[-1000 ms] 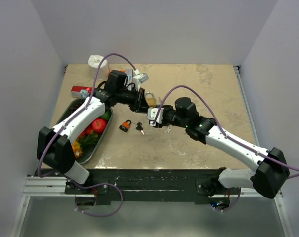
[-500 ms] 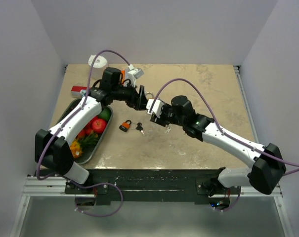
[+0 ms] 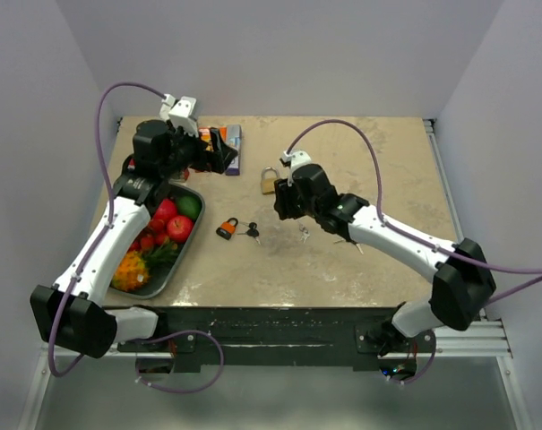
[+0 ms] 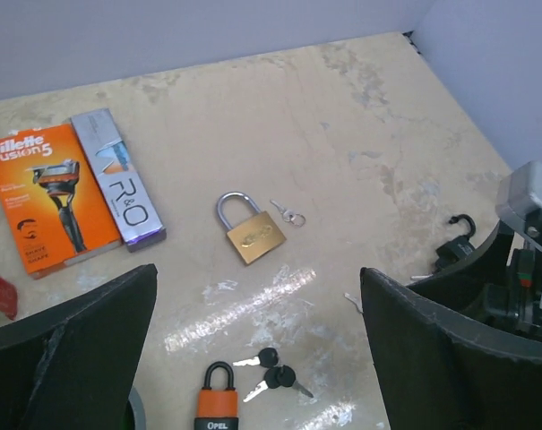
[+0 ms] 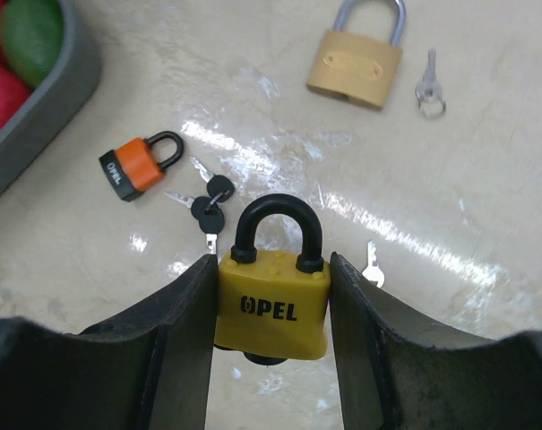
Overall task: Lock with the key
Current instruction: Place the lock at the center of the board.
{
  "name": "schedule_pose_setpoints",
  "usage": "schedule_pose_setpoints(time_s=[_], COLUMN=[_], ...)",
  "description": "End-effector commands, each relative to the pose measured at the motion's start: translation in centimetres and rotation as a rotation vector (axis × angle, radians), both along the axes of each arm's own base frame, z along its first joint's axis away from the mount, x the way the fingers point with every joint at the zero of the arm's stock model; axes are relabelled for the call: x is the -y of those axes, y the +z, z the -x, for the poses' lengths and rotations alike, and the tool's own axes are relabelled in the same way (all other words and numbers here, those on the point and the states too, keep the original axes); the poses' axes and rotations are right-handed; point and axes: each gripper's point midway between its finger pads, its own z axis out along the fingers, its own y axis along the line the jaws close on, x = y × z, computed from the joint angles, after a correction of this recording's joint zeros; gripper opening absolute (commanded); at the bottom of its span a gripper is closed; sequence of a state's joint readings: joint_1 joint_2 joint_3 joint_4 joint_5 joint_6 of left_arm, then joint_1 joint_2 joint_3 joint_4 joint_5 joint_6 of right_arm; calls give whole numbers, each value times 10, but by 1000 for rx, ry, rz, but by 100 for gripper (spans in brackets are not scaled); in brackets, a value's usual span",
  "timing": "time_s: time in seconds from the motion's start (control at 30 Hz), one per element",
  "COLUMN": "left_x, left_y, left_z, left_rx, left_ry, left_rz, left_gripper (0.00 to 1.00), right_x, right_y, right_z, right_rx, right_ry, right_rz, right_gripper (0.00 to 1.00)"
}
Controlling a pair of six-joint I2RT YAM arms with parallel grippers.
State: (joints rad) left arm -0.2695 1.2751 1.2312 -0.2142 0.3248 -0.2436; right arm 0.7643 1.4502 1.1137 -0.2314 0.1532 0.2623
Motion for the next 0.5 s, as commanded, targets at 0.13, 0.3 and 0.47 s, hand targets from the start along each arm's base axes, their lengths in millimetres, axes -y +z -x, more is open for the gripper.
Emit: schedule_pose_setpoints(time_s=[0.13, 0.3, 0.47], left_x=[-27, -30, -32], left_y=[-15, -25, -35], left_z=[-2, 3, 3], left_rx=[-2, -22, -42], left_ry=[144, 146, 149], left_rz=[-27, -32, -37], left_gripper=[99, 99, 99], right_x=[-9, -11, -14], right_y=[-32, -71, -101], right_z=[-19, -21, -17], right_rx=[-201, -279, -354], right_ry=[-298, -345, -370], right_rz=[-85, -34, 5], right_gripper=[0, 0, 0])
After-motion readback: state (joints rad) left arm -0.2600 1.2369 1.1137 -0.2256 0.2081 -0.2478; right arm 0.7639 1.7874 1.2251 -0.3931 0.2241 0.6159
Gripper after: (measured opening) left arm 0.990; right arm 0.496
